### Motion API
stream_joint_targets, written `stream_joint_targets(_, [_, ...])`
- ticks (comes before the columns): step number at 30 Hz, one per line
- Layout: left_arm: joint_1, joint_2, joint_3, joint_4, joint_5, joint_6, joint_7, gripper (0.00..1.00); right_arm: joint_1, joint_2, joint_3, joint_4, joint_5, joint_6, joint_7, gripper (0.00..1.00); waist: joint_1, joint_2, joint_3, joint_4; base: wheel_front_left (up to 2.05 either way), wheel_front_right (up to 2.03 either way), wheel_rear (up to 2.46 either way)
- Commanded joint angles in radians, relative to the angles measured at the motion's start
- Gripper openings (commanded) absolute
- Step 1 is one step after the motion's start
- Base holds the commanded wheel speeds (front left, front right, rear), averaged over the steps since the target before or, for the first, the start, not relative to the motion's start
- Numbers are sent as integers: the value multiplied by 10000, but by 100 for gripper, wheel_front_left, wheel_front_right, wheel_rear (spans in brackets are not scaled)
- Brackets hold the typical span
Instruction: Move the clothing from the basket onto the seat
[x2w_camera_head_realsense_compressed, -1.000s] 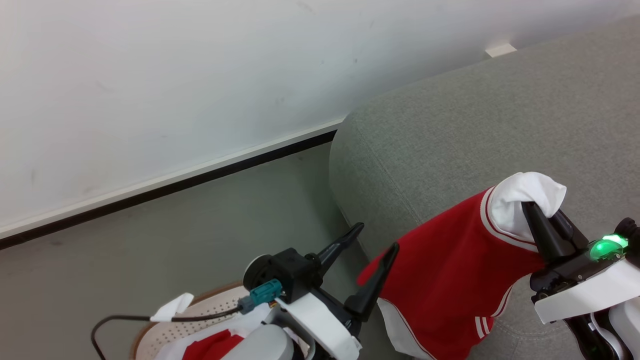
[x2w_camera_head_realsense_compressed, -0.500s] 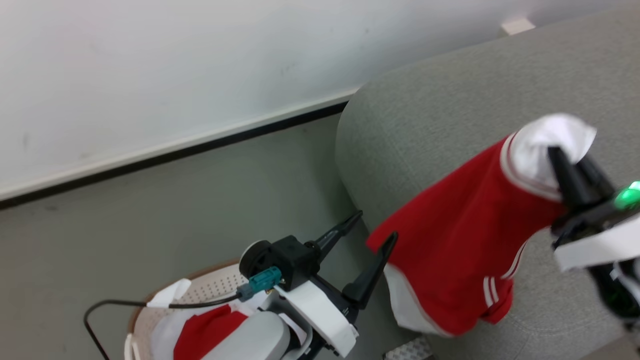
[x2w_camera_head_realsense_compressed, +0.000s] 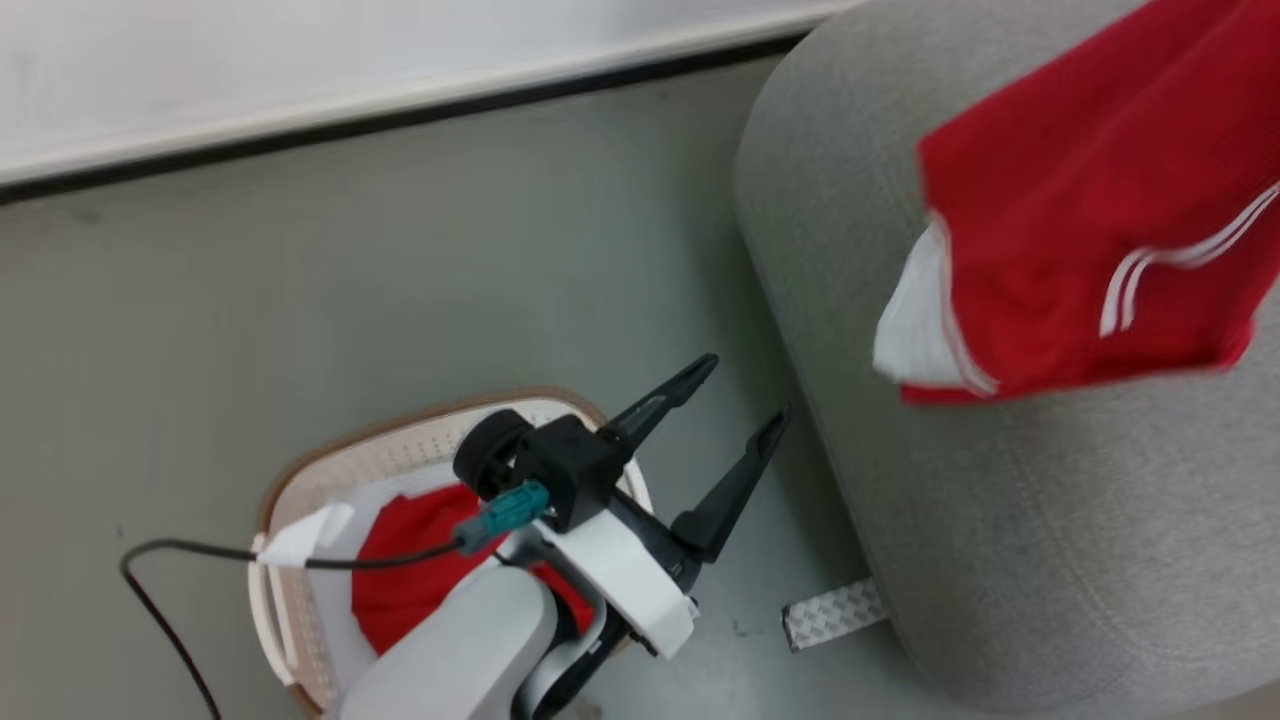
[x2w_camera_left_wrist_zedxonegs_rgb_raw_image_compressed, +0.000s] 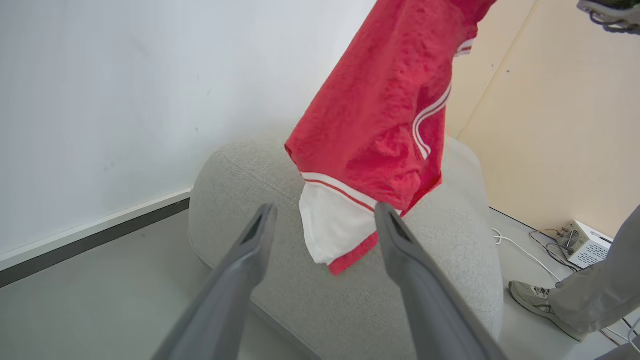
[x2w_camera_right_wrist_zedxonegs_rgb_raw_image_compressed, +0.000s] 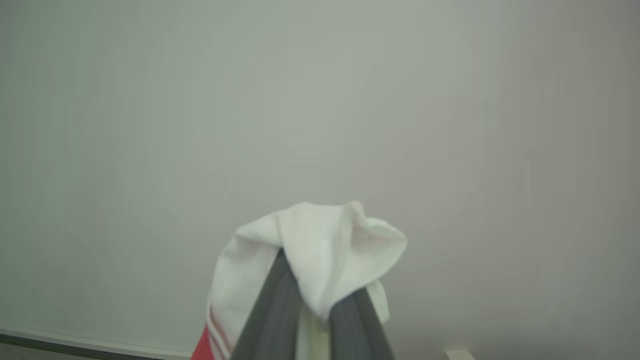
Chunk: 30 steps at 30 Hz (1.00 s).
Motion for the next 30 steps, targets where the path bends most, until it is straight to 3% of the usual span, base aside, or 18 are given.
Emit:
stream_joint_targets(1, [-161,145,24,-95,64,-11,48,100,-586,-366,-76,217,-120,-22,32,0,-2,0,638,340,0,0,0])
stream_joint_targets(6, [-380,215,-12,-288,157,5,148,100,-1848,-1219,-342,1215,-801,-22,-337,0,-2,0,1284,657,0,0,0])
stream_joint_targets(10, [-539,299,-19,-431,234,33,220,100,-2613,-1462,-617,2425,-1430,-22,-661,0,-2,0,1784,884,0,0,0])
stream_joint_targets(15, [-719,423,-7,-545,323,58,303,100,-2885,-938,-153,3849,-2151,-22,-595,0,-2,0,2317,1070,0,0,0])
stream_joint_targets(23, [-975,522,-5,-630,403,118,339,100,-2380,289,880,6565,-1961,-23,335,0,-2,0,2967,1382,0,0,0])
stream_joint_targets(30, [-1060,569,3,-634,360,173,296,100,-2275,617,1433,7852,-1691,-22,1211,0,-2,0,3124,1506,0,0,0])
